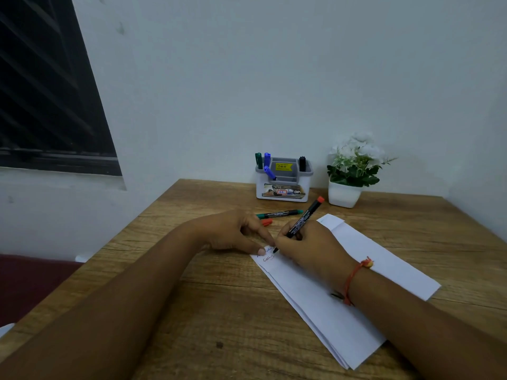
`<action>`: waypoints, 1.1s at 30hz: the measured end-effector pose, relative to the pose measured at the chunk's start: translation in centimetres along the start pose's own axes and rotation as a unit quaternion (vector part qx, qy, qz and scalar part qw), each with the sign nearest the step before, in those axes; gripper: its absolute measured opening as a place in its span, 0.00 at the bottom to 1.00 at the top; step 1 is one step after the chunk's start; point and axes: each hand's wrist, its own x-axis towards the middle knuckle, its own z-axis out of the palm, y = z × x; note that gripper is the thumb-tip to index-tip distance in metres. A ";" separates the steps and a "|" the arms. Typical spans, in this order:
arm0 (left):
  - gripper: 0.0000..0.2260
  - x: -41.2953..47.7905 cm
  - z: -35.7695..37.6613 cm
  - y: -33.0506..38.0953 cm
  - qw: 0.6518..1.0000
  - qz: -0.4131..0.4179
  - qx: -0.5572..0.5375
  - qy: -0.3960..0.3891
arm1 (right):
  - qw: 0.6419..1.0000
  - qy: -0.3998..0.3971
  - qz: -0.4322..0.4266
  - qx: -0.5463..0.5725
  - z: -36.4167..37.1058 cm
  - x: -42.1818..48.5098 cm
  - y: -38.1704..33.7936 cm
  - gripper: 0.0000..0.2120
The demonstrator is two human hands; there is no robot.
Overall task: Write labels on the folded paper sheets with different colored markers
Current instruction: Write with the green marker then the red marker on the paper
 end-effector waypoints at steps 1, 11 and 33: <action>0.11 0.0 0.0 0.0 1.000 -0.002 0.000 0.000 | 1.000 -0.003 -0.004 -0.007 0.1 0.0 0.0 0.09; 0.11 -0.1 0.1 0.2 1.000 0.001 -0.002 0.004 | 1.000 -0.014 0.005 -0.022 0.0 0.3 0.0 0.10; 0.11 -0.2 0.1 0.3 1.000 -0.004 0.005 -0.004 | 1.000 0.005 0.018 -0.024 0.2 0.5 0.1 0.12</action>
